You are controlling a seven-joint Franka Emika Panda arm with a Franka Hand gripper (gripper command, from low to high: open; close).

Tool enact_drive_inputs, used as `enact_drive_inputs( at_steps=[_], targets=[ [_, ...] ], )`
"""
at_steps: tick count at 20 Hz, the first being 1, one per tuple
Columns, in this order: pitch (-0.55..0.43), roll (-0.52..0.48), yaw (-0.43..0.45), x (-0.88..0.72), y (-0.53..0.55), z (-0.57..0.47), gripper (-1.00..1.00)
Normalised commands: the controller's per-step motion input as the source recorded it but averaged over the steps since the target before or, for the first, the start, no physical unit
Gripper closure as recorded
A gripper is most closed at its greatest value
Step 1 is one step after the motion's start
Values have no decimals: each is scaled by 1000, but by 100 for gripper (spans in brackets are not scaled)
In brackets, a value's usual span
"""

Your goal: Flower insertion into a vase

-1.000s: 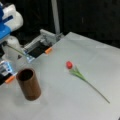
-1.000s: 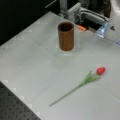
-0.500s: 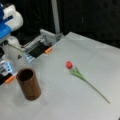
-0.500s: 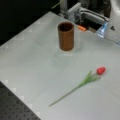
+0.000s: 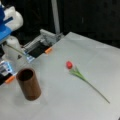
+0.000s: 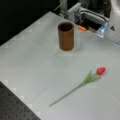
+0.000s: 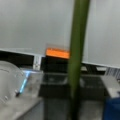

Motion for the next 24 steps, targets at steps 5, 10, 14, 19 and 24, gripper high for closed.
enact_drive_inputs(
  at_steps=[5,10,14,19,24],
  targets=[
    [528,-182,30,156,16,158,100],
    [582,-103,-13,315,-103,191,100],
    [510,-40,-89,354,-175,165,100],
    [450,-43,-143,275,-164,132,100],
    [350,-79,-120,197,-104,117,100]
  ],
)
